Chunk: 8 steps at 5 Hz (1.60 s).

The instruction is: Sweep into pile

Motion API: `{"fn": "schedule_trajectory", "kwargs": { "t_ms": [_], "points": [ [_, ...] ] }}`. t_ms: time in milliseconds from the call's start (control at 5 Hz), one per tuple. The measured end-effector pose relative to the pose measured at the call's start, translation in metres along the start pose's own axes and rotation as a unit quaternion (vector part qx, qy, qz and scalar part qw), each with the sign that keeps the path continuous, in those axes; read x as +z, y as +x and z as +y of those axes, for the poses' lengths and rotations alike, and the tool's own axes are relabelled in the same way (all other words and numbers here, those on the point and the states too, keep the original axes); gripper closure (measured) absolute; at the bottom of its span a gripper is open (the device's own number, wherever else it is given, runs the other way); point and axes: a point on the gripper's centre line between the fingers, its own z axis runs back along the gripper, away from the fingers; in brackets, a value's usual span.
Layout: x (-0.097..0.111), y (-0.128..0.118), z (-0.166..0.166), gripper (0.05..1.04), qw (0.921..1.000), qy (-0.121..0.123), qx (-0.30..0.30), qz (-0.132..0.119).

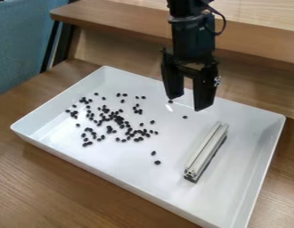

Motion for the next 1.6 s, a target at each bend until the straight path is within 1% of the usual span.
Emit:
{"fn": "schedule_trajectory", "kwargs": {
  "t_ms": [200,400,600,800,1000,1200,1400,1600],
  "points": [
    [-0.013,0.000,0.001,0.084,0.9998,-0.007,0.007,0.015],
    [-0.036,0.009,-0.002,0.084,0.9992,-0.018,0.026,0.027],
    [-0.039,0.016,-0.009,0.084,0.9986,-0.018,0.047,0.018],
    [-0.045,0.020,-0.009,0.084,0.9939,-0.012,0.109,0.012],
    [-0.063,0.015,-0.007,0.084,0.9878,-0.009,0.147,0.050],
    [-0.068,0.013,0.000,0.084,0.9832,0.013,0.171,0.062],
    [-0.070,0.016,0.004,0.084,0.9827,0.023,0.176,0.052],
    [-0.084,0.017,0.005,0.084,0.9822,0.023,0.178,0.057]
  ]
}}
